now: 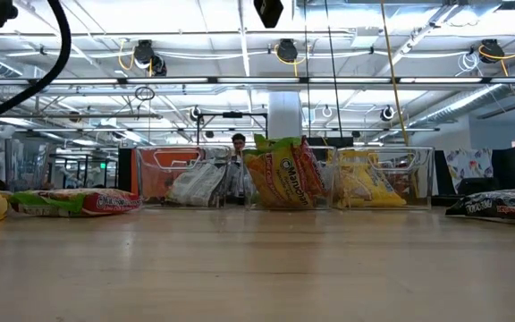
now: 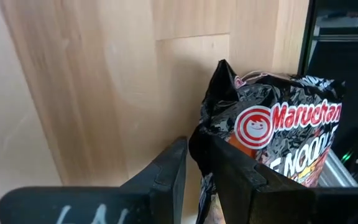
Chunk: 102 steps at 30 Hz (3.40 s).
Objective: Sort Maruchan noodles
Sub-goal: Put the black noodle pack into the left transparent bin
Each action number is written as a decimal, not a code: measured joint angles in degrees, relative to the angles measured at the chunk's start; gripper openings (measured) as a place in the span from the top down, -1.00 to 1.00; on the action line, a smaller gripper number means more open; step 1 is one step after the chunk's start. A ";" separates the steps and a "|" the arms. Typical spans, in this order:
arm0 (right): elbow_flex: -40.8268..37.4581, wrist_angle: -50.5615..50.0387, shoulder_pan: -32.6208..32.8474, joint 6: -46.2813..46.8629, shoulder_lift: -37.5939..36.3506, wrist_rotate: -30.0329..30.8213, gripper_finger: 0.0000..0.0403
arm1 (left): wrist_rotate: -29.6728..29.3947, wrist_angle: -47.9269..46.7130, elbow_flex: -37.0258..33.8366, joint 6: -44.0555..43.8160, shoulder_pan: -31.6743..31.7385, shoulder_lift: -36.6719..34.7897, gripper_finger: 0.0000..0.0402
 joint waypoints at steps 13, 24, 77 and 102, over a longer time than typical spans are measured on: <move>0.00 0.00 0.00 0.00 0.00 0.00 0.35 | 2.58 9.27 -0.48 -2.95 -1.82 0.29 0.59; 0.00 0.02 0.00 -0.01 0.00 0.00 0.35 | -2.84 10.38 -0.21 -4.02 -5.31 2.20 0.59; 0.02 -0.27 -0.15 -4.24 -1.70 0.02 0.35 | -4.75 8.49 3.97 -12.59 -2.98 6.31 0.99; 0.07 -19.13 -0.13 -9.21 -21.88 17.00 0.35 | -26.76 -17.61 22.34 5.47 12.35 4.21 1.00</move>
